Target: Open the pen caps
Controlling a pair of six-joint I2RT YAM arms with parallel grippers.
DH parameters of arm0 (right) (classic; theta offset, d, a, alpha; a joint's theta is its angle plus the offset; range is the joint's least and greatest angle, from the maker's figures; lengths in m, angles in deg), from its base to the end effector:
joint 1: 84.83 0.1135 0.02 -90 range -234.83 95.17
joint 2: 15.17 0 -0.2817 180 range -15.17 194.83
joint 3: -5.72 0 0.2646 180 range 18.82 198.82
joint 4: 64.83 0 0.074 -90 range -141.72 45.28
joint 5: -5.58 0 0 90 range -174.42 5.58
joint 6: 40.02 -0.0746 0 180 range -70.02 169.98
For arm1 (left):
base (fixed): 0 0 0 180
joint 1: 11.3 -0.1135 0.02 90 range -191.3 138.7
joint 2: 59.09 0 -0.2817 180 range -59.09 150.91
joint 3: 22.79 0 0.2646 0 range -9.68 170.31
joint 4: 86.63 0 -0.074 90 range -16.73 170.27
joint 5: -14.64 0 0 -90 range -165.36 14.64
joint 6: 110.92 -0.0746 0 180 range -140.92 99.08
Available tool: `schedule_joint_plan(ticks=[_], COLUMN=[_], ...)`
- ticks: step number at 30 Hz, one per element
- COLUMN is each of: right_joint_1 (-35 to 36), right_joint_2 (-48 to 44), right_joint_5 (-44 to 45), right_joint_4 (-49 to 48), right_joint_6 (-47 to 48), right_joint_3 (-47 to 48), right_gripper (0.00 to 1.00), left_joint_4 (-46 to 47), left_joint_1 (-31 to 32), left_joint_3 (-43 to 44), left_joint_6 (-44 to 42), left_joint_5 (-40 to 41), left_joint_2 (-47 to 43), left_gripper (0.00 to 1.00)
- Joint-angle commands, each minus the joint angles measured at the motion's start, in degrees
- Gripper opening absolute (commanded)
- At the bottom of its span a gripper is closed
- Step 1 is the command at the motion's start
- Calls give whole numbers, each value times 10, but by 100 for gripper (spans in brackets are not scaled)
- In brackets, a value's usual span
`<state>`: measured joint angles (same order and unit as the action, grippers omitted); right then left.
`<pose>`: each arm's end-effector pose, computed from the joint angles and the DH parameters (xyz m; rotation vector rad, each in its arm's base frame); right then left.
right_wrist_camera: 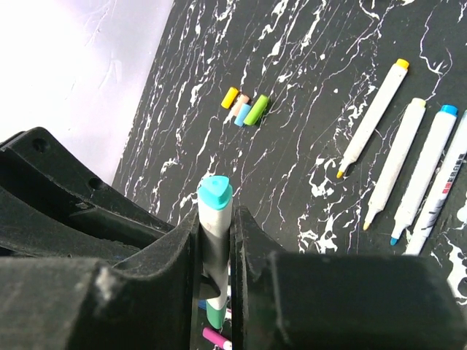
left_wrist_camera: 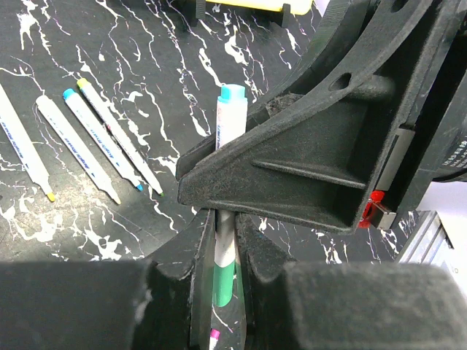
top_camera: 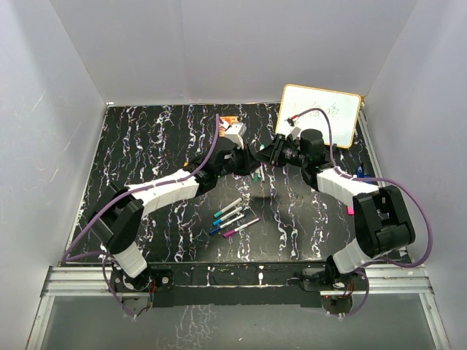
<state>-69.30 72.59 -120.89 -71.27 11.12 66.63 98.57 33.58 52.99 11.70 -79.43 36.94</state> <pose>0.3452 0.1420 0.2287 -0.0442 2.0576 1.2250 0.3089 -0.3150 0.2635 0.2617 1.9384 -0.9924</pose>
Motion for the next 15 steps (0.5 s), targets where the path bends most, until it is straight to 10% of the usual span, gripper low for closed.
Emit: schedule_joint_plan(ticks=[1,8,15], right_joint_1=[0,0,0], right_joint_2=[0,-4,-5], right_joint_5=[4,20,22], right_joint_4=[-35,-37,-36], right_joint_6=[2,3,2], right_joint_3=[-3,-2,10], right_gripper=[1,0,0], left_joint_4=[42,20,-1], left_joint_1=[1,2,1], left_joint_3=[4,-4,-41], left_joint_6=[9,-7,-32], left_joint_5=[-19,-15,-18], left_joint_2=[-6,-19,-41], left_gripper=[0,44,49])
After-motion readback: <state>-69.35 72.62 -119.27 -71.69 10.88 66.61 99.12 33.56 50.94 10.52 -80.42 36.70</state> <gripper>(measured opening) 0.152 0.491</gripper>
